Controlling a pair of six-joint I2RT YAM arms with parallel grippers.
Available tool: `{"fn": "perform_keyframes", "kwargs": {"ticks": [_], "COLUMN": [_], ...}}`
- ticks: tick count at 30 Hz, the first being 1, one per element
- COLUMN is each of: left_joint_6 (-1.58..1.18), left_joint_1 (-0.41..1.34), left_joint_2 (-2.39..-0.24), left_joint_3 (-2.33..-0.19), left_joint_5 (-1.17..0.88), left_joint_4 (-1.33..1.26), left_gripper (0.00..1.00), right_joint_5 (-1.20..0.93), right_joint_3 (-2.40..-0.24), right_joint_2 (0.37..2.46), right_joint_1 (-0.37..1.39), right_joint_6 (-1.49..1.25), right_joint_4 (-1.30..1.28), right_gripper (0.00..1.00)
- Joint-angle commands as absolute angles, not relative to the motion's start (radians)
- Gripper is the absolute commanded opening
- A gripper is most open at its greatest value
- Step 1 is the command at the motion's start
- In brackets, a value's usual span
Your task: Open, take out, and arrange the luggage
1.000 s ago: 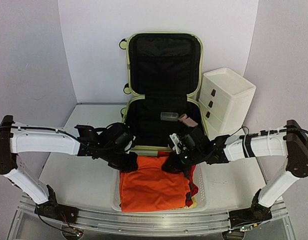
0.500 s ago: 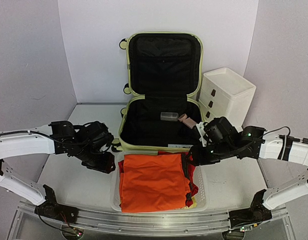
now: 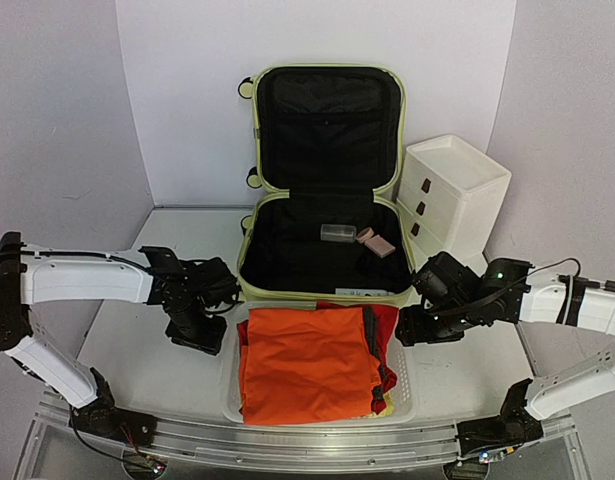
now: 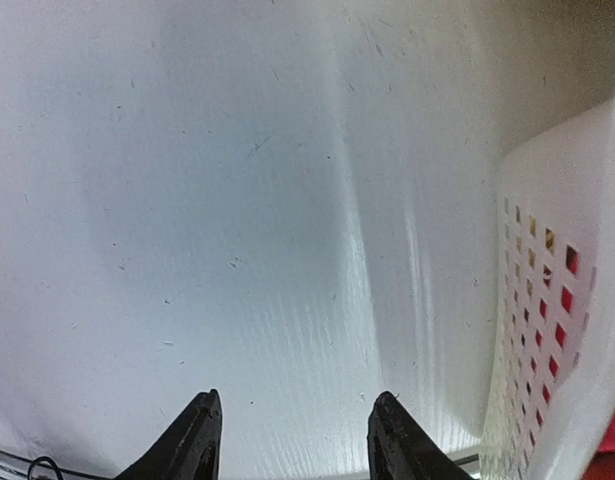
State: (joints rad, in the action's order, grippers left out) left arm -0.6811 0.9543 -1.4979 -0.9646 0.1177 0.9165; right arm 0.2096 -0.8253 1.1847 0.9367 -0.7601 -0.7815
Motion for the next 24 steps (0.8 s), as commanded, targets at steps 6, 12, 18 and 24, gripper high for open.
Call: {"fn": "perform_keyframes", "kwargs": {"ticks": [6,12,18,24], "left_joint_6": [-0.701,-0.708,-0.739,-0.747], "left_joint_1": [0.934,0.934,0.934,0.934], "left_joint_2": [-1.141,-1.078,-1.186,-1.280], "left_joint_3": [-0.927,-0.855,-0.808,-0.811], "left_joint_5": [0.055,-0.131,-0.199,-0.169], "left_joint_4": [0.874,0.712,0.594,0.591], "left_gripper": [0.64,0.71,0.70,0.57], "right_joint_5": [0.186,0.030,0.027,-0.023], "right_joint_3": [-0.830,-0.810,-0.798,-0.815], "right_joint_2": [1.208,1.232,1.229,1.245], "right_joint_1": [0.934,0.934,0.934,0.934], "right_joint_6": [-0.763,-0.837,-0.870,-0.884], "right_joint_4": [-0.724,-0.614,-0.590,-0.572], "right_gripper": [0.65,0.53,0.53,0.54]}}
